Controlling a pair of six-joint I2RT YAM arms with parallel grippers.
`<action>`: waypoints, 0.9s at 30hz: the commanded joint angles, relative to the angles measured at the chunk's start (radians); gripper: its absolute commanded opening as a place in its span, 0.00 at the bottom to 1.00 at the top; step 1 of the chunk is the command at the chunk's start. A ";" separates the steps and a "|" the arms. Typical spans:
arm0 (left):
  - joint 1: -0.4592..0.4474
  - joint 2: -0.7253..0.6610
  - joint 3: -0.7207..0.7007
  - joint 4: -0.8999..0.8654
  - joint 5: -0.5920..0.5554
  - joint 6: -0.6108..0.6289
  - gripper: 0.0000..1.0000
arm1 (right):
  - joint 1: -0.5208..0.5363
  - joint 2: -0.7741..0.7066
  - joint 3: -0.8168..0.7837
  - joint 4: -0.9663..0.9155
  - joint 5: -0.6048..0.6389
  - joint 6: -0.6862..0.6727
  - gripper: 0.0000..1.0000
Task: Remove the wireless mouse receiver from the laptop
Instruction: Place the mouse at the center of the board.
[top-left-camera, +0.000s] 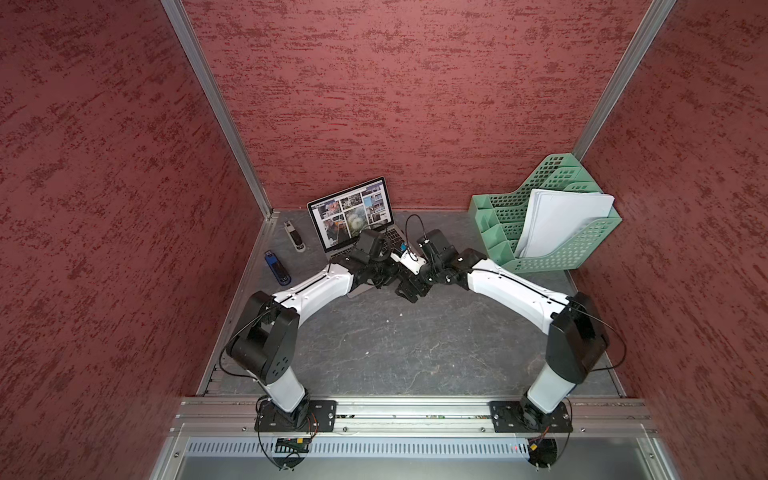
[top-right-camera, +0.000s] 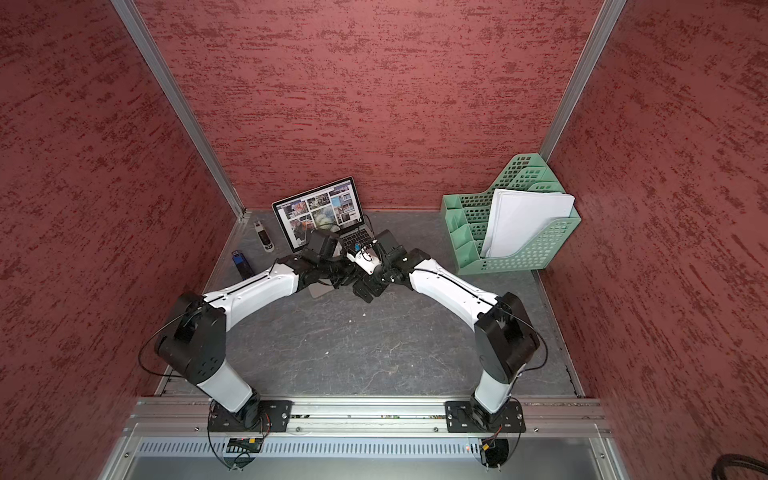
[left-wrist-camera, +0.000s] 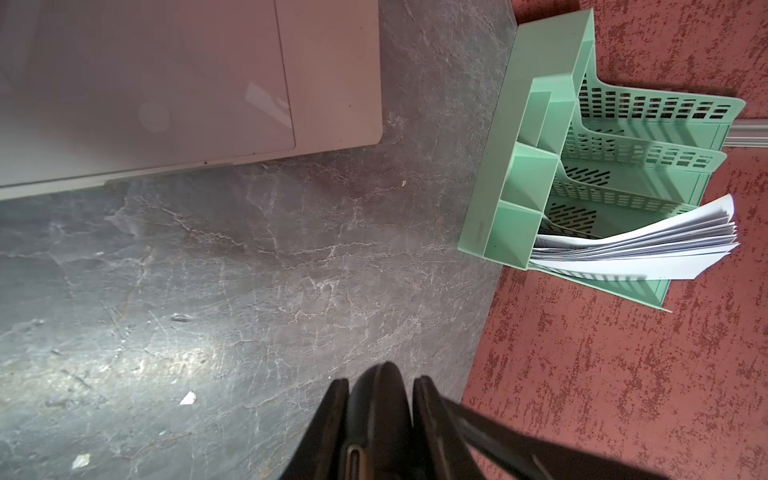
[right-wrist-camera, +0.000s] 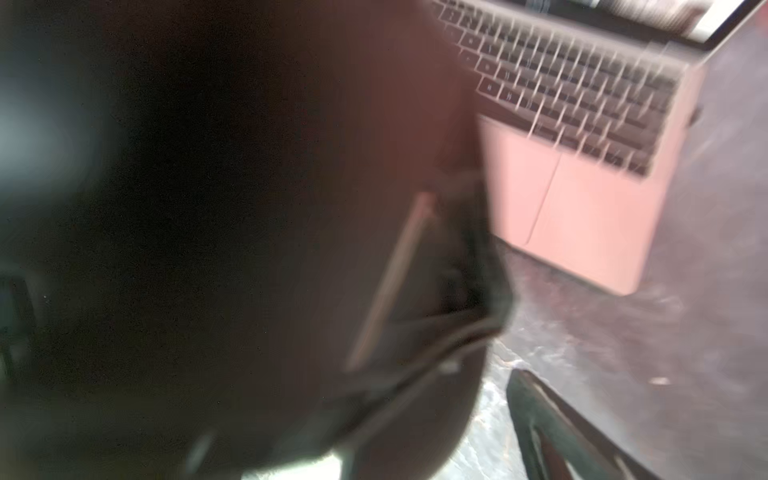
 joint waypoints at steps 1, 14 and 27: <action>0.034 0.016 0.071 -0.162 0.083 0.032 0.19 | 0.076 -0.105 -0.072 0.031 0.166 -0.064 0.98; 0.084 0.029 0.162 -0.311 0.263 0.015 0.17 | 0.127 -0.313 -0.414 0.428 0.376 -0.095 0.98; 0.073 0.022 0.114 -0.265 0.302 -0.047 0.18 | 0.144 -0.227 -0.385 0.527 0.391 -0.109 0.87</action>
